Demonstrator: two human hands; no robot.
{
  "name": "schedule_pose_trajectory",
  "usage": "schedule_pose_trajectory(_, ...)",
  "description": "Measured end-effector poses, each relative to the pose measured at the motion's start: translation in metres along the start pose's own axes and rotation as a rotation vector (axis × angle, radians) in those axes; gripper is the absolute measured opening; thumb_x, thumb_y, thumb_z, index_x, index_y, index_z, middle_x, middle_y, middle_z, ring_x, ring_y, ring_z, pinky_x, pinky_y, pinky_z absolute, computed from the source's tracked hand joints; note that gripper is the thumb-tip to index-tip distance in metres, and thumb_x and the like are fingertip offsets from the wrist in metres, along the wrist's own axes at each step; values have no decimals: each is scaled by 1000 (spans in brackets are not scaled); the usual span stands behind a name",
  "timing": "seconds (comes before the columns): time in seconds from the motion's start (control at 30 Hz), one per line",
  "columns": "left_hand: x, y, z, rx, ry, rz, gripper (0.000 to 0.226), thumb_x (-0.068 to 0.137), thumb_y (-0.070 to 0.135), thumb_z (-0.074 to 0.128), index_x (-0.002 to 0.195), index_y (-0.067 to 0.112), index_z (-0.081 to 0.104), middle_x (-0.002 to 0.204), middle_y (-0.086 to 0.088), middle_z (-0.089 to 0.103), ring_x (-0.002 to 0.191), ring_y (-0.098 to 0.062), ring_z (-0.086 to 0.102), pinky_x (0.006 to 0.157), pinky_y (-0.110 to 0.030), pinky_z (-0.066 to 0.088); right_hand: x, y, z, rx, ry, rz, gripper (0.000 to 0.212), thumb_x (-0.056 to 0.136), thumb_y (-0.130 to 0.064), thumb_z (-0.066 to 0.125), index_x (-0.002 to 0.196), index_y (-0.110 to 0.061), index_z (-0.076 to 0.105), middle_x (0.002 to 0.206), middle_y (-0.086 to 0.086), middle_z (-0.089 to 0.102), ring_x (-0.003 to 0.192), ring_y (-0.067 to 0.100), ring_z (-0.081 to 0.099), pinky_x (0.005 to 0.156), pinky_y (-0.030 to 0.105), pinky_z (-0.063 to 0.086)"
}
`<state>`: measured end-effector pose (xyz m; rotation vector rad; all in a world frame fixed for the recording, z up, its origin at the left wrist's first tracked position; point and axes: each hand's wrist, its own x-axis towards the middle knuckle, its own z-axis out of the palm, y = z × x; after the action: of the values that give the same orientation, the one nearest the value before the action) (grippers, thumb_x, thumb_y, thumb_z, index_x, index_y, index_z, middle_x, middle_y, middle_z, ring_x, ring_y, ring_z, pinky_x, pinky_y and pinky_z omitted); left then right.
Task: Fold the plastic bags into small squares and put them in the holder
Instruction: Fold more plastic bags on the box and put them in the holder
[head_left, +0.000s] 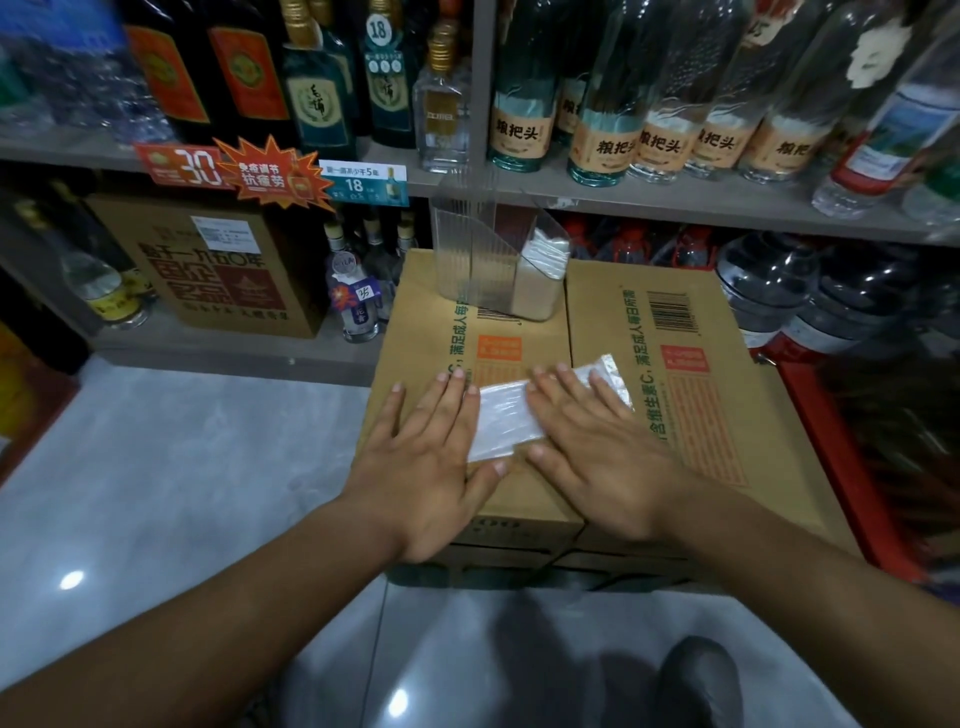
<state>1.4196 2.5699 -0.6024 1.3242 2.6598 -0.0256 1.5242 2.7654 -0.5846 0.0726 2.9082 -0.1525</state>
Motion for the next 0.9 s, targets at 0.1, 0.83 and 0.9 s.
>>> schedule_pose_trajectory(0.1,0,0,1,-21,11,4,91,87,70,-15,159,16,-18,168,-3,-21,152,-13,-26,123,-50,-14,-4,13,-2,24,-3,88,77,93,-64,-4,158,-24,-17,164,-8,-26,147,7,-32,123,36,-18)
schedule_pose_trajectory(0.83,-35,-41,10,-313,207,316,61,85,64,57,139,35,57,142,9,44,136,-14,36,113,-27,24,-9,4,-15,174,193,156,68,96,-63,42,157,-37,25,169,-6,-7,153,17,-9,121,45,2)
schedule_pose_trajectory(0.9,-39,-42,10,-316,233,321,53,85,56,61,134,36,61,131,12,48,129,-14,41,107,-23,24,-15,-10,-16,343,279,75,63,90,-54,61,147,-33,45,162,-7,23,146,16,17,119,43,18)
